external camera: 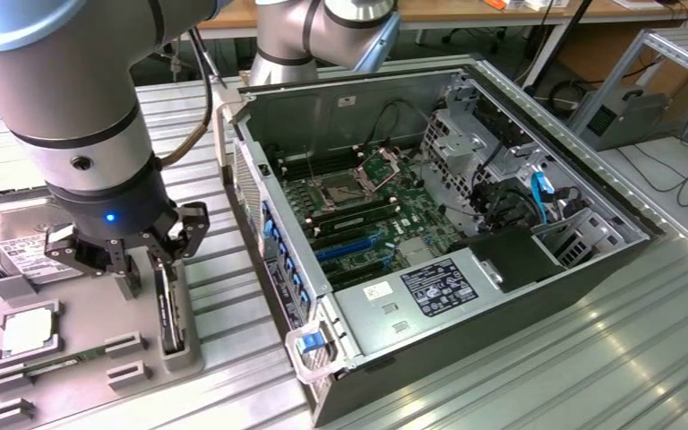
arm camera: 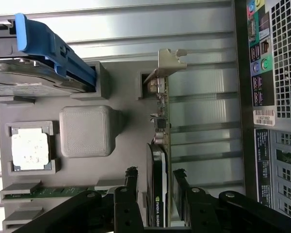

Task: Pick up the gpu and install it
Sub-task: 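Pick up the gpu and move the gpu toward the slot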

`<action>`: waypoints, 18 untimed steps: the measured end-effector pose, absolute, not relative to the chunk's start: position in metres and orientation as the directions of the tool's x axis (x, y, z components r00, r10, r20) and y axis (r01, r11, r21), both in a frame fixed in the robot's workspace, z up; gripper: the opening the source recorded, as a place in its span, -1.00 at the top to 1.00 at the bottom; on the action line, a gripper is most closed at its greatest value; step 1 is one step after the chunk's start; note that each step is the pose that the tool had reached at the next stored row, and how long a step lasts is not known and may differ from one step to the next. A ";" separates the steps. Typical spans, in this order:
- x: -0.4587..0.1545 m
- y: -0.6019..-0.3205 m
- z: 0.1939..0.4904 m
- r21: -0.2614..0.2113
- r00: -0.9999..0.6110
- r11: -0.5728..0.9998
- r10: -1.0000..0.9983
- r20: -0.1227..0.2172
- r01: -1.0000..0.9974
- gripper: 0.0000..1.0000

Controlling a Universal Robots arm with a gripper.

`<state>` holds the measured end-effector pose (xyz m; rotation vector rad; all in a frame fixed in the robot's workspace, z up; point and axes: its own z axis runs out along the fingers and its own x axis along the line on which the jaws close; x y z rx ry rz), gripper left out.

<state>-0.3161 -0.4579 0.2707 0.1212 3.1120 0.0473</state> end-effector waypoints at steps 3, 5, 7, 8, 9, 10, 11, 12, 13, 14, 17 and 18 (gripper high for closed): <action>-0.316 -0.458 0.271 0.031 -0.997 0.997 0.078 -0.026 0.077 0.15; -0.315 -0.458 0.271 0.031 -0.997 0.997 0.078 -0.026 0.077 0.15; -0.315 -0.459 0.271 0.030 -0.997 0.997 0.078 -0.026 0.077 0.15; -0.314 -0.459 0.271 0.030 -0.997 0.997 0.078 -0.026 0.077 0.15; -0.314 -0.459 0.271 0.029 -0.997 0.997 0.078 -0.026 0.077 0.15; -0.313 -0.459 0.271 0.029 -0.997 0.997 0.078 -0.026 0.077 0.15; -0.313 -0.460 0.271 0.029 -0.997 0.997 0.078 -0.026 0.077 0.15; -0.312 -0.461 0.271 0.029 -0.997 0.997 0.078 -0.026 0.077 0.15; -0.312 -0.461 0.270 0.029 -0.997 0.997 0.078 -0.026 0.077 0.15; -0.312 -0.462 0.269 0.029 -0.997 0.997 0.078 -0.026 0.077 0.15; -0.312 -0.463 0.263 0.029 -0.997 0.997 0.078 -0.026 0.077 0.15; -0.312 -0.463 0.260 0.029 -0.997 0.997 0.078 -0.026 0.077 0.15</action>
